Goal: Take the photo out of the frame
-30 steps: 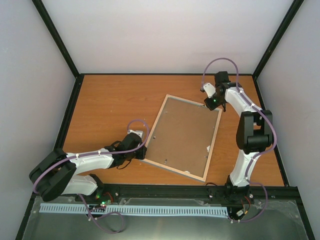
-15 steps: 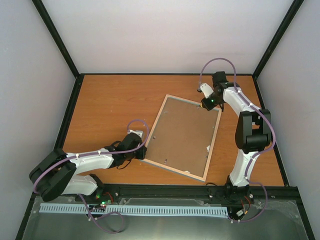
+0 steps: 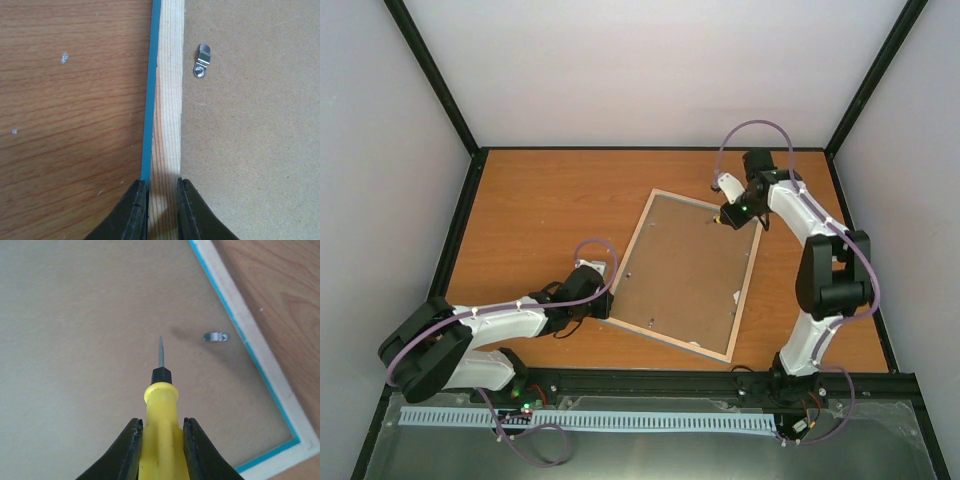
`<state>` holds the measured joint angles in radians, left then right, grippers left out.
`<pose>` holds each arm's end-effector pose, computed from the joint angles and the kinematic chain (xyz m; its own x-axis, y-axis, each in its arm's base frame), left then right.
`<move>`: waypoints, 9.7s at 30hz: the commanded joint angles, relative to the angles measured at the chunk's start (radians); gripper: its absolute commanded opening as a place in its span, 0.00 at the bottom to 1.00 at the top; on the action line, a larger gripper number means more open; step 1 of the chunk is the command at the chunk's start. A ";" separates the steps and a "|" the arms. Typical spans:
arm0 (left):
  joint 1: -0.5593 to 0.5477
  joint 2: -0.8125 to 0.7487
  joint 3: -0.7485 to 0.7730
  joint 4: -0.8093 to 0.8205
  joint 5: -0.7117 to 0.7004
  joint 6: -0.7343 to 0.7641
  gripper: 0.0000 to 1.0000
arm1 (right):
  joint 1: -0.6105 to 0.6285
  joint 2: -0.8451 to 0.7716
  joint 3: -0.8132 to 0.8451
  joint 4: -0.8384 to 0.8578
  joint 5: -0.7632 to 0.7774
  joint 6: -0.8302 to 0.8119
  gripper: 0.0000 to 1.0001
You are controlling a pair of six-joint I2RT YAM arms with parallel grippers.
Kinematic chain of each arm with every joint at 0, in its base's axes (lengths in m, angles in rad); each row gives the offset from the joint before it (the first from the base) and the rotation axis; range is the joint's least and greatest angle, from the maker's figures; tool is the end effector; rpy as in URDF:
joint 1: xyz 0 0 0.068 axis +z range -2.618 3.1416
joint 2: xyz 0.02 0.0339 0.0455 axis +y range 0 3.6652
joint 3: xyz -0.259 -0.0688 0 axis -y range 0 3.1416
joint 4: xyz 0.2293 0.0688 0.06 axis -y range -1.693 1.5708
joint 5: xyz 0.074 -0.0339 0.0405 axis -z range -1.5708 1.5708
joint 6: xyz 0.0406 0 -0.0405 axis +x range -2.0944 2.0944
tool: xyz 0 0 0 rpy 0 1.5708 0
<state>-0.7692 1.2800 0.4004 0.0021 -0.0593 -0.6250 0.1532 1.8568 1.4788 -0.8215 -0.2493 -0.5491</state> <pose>0.1535 -0.1453 0.1351 -0.8385 -0.0012 -0.5449 0.2177 0.9160 -0.3370 0.3636 0.0663 0.2275 -0.6622 -0.6140 -0.4295 -0.6823 0.7311 0.0067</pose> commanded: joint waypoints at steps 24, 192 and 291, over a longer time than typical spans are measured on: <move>0.039 0.035 0.347 -0.403 -0.050 -0.360 0.49 | -0.125 -0.422 -0.349 0.236 -0.047 0.083 0.03; 0.004 -0.162 -0.133 -0.185 -0.048 -0.379 0.01 | 0.678 -0.182 -0.256 -0.336 -0.258 -0.332 0.03; 0.003 -0.176 -0.149 -0.171 -0.046 -0.374 0.01 | 0.641 -0.186 -0.196 -0.339 -0.176 -0.228 0.03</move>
<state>-0.7692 1.0885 0.2886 -0.1303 -0.1009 -0.9463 0.8021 1.7020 1.3033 -1.1172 -0.4282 -0.7467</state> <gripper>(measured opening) 0.185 0.179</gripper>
